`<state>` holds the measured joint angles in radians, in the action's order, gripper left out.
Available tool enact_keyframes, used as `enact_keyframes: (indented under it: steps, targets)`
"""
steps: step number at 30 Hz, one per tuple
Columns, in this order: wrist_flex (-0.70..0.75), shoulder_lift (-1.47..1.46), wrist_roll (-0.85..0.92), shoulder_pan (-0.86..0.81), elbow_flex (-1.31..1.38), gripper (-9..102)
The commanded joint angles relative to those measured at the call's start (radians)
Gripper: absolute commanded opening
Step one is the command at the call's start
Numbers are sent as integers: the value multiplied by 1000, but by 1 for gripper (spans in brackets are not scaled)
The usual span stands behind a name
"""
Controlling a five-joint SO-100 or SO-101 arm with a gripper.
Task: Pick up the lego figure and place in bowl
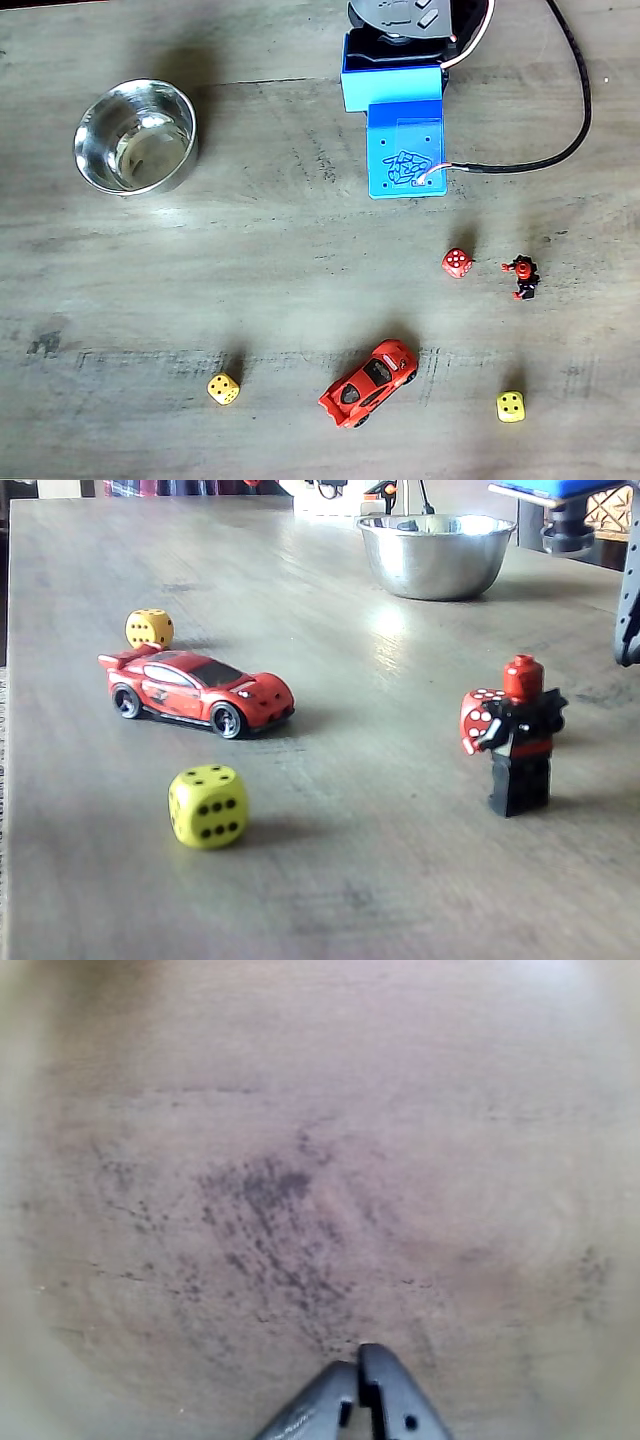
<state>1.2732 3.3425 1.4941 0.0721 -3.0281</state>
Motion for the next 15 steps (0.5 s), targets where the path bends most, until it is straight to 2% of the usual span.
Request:
enact_keyframes:
  steps: [1, 15]
  targets:
    - [-11, 11, 8, 3, 5, -1]
    - [-44, 11, 8, 5, 41, -1]
